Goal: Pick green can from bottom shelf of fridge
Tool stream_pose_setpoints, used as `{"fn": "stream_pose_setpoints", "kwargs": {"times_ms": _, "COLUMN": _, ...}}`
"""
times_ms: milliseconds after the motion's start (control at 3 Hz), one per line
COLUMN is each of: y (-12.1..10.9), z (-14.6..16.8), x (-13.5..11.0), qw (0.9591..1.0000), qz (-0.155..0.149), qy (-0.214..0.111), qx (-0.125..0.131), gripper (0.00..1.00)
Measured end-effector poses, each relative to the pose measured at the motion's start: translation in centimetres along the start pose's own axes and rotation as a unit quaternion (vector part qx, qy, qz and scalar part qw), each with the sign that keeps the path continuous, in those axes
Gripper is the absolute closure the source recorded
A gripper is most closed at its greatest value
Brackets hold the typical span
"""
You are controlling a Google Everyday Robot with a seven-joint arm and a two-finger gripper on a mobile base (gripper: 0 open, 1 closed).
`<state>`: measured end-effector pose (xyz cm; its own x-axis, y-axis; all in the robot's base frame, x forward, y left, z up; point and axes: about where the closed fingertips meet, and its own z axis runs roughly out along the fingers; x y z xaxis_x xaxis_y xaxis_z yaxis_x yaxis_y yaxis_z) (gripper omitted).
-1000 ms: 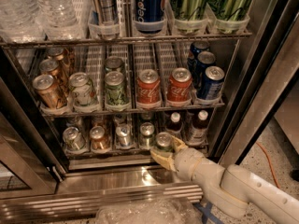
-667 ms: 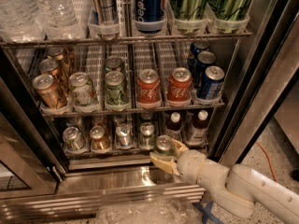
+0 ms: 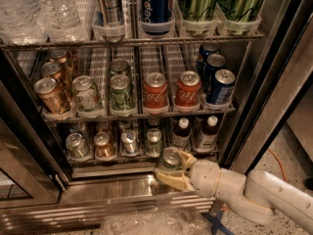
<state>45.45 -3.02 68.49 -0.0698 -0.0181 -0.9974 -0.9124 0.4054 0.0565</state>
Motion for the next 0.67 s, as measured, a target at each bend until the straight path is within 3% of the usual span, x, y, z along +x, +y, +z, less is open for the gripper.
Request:
{"fn": "stream_pose_setpoints", "kwargs": {"times_ms": 333, "y": 1.7, "z": -0.5, "x": -1.8, "qw": 0.9988, "qz": 0.021, "qy": -0.003, "qx": -0.043, "gripper": 1.0}}
{"fn": "stream_pose_setpoints", "kwargs": {"times_ms": 667, "y": 3.2, "z": -1.5, "x": -3.4, "qw": 0.9975, "qz": 0.035, "qy": 0.009, "qx": -0.061, "gripper": 1.0}}
